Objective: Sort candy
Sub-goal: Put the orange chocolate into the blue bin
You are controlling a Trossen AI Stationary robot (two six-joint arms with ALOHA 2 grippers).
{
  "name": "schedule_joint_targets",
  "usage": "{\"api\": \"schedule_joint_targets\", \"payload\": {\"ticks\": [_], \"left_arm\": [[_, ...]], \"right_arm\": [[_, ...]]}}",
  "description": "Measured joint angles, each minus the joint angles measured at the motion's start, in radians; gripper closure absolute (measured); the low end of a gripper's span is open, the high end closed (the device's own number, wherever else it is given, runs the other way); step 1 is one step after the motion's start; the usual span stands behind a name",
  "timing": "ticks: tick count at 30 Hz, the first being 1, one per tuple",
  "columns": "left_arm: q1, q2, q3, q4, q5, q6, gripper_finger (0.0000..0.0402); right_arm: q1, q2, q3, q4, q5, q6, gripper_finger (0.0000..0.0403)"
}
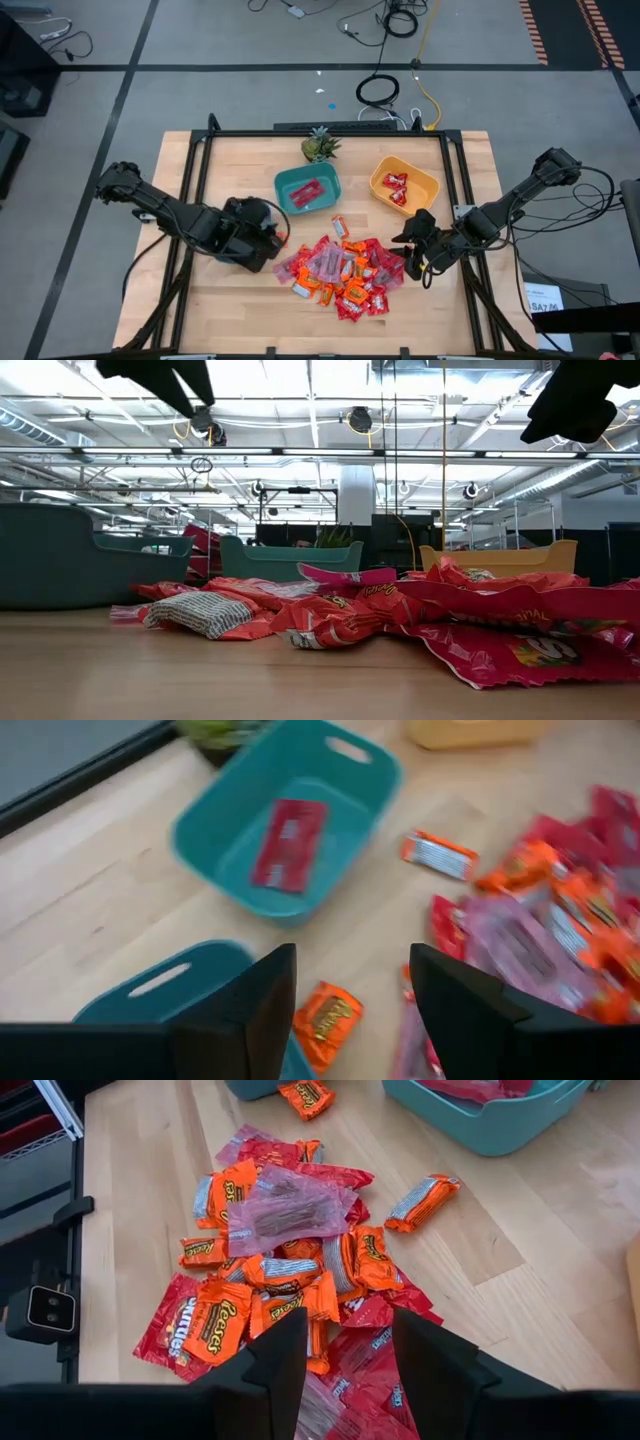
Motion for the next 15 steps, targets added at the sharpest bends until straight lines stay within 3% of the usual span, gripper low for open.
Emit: {"api": "schedule_joint_targets", "payload": {"ticks": [4,7,15], "left_arm": [[0.028,0.002,0.0,0.105,0.115,0.219,0.0196],[0.074,0.019,0.0,0.165,0.238,0.291,0.0196],[0.177,0.134,0.0,0.179,0.445,0.541,0.0196]], "right_arm": [[0.0,0.0,0.0,0.0,0.002,-0.003,0.0261],[0.0,0.0,0.0,0.0,0.002,-0.003,0.0261],[0.0,0.0,0.0,0.003,0.003,-0.004,0.0261]]}}
